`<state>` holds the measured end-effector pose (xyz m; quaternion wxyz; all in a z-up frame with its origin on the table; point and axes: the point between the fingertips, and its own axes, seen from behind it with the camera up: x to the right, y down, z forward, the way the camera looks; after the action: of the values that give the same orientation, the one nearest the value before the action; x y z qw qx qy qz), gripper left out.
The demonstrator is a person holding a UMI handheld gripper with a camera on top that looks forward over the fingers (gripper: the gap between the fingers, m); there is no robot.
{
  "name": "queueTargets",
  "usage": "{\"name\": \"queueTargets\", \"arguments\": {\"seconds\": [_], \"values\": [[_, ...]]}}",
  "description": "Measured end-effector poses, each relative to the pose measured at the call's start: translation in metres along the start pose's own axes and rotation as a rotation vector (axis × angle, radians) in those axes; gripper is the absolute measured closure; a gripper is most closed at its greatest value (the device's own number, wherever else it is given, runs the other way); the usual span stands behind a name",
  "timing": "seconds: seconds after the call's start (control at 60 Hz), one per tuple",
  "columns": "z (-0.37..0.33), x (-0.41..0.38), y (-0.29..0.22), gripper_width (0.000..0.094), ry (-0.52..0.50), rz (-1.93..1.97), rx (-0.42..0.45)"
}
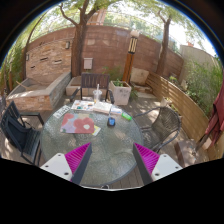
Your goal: Arrange mouse
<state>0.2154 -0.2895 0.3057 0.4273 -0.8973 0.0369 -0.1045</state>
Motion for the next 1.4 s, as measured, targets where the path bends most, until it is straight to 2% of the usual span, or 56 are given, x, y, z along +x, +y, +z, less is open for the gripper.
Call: {"name": "queueTargets", "arguments": {"seconds": [0.067,0.15,0.167,0.283,0.3,0.383,0.567,0.817,0.867,0.917,0.95,0.983,1.05,1.267,1.4], "values": [[0.012,0.000,0.016,0.0087,-0.004,0.008,-0.023],[0.063,0.013,0.031,0.0087,-0.016,0.010,-0.064],[0.054,0.011,0.031,0.0086,-0.016,0.010,-0.074],[0.128,0.023,0.051,0.0089,-0.022,0.015,-0.104],[0.124,0.028,0.040,0.0085,-0.024,0.016,-0.111],[0.199,0.024,0.055,0.0085,-0.032,0.011,-0.108],[0.347,0.020,0.026,0.0083,-0.067,0.021,-0.036],[0.493,-0.001,-0.005,0.0114,-0.108,0.061,-0.022],[0.509,-0.005,-0.010,0.0148,-0.114,0.069,-0.024],[0.520,-0.007,-0.012,0.0231,-0.117,0.074,-0.028],[0.525,-0.009,-0.013,0.0318,-0.119,0.075,-0.031],[0.529,-0.011,-0.011,0.0457,-0.123,0.076,-0.040],[0.531,-0.010,-0.013,0.0470,-0.115,0.075,-0.035],[0.527,-0.006,-0.015,0.0596,-0.069,0.036,-0.041],[0.485,-0.005,-0.068,0.0597,-0.019,0.053,0.064]]}}
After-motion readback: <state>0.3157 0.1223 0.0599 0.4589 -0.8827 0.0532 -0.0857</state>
